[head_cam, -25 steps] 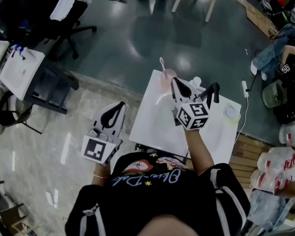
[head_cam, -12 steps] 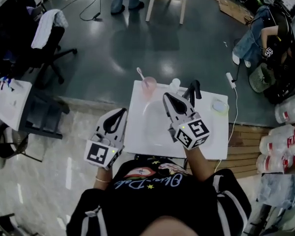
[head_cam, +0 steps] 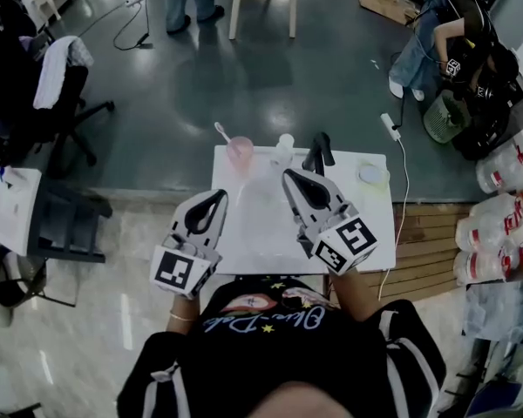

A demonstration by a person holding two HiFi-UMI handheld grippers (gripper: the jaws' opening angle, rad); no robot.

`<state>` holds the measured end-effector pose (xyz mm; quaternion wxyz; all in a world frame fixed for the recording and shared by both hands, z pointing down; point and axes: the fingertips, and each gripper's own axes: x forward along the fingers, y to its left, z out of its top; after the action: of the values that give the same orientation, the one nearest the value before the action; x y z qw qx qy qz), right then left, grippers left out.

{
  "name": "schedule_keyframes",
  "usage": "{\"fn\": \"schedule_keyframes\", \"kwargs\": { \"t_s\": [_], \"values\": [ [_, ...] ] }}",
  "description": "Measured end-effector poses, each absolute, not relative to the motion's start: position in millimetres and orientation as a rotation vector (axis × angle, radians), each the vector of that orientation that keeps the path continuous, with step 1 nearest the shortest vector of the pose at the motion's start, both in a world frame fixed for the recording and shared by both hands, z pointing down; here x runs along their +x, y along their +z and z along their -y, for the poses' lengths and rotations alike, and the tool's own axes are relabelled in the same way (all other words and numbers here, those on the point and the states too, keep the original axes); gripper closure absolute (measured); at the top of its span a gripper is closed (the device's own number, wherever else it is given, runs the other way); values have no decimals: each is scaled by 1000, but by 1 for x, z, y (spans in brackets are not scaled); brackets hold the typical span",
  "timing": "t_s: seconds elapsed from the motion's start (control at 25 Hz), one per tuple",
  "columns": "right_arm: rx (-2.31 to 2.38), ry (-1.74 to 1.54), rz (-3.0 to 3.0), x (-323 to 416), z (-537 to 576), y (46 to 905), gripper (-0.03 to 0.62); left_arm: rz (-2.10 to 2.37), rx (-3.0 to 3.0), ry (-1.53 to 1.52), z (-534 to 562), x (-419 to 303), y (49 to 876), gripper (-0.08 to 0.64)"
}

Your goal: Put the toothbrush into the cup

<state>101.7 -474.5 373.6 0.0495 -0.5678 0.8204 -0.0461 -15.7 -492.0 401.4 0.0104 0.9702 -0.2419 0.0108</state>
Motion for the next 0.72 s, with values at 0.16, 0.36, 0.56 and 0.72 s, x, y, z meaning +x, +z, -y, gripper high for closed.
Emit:
{"fn": "schedule_keyframes", "kwargs": {
  "t_s": [0.16, 0.36, 0.56, 0.72],
  "values": [
    [-1731, -148, -2497, 103, 473, 377, 594, 755, 3024, 46, 491, -14, 405, 558],
    [-1719, -160, -2497, 103, 474, 379, 594, 771, 3018, 53, 492, -16, 406, 558],
    [-1706, -165, -2510, 99, 477, 380, 594, 799, 3006, 55, 491, -22, 407, 558],
    [-1693, -171, -2518, 97, 480, 380, 594, 819, 3002, 59, 493, -26, 407, 558]
  ]
}}
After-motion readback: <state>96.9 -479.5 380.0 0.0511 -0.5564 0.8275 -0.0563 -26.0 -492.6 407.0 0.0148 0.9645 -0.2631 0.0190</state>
